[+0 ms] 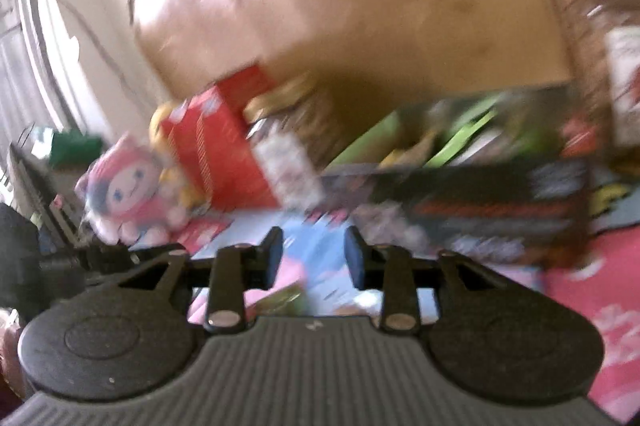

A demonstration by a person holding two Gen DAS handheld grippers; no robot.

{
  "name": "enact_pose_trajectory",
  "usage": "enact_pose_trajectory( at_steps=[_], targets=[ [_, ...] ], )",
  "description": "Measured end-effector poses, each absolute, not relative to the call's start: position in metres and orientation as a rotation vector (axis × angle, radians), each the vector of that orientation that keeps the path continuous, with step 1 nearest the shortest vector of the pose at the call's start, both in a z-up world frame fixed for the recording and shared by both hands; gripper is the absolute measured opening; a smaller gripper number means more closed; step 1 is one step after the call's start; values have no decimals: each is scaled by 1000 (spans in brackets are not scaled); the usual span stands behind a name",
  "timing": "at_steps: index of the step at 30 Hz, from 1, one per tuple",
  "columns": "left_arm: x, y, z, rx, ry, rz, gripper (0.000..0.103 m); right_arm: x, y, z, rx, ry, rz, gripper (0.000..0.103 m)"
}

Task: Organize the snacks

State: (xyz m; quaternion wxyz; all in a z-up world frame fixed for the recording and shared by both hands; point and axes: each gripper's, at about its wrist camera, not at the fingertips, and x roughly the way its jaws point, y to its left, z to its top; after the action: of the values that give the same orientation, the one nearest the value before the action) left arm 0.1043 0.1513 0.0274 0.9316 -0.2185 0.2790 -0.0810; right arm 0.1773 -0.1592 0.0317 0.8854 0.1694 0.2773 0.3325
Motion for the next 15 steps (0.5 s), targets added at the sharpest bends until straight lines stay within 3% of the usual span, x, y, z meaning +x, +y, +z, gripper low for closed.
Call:
enact_pose_trajectory(
  at_steps=[2,6,8,11,15],
  targets=[
    [101,160,16,-492,592,-150,67,180,-135,27,322,631,701,50],
    [114,152,-3,-482,661,-145,68,193,-91,6,210,733,653,50],
    [110,140,-2,-423,658,-165,67,187,-87,2,176,755,631,40],
    [97,124,-5,-403,678,-267,55,167,-89,5,195,810,699,24],
    [74,99,-6,-368,672,-359,55,120,-120,9,192,769,679,21]
  ],
)
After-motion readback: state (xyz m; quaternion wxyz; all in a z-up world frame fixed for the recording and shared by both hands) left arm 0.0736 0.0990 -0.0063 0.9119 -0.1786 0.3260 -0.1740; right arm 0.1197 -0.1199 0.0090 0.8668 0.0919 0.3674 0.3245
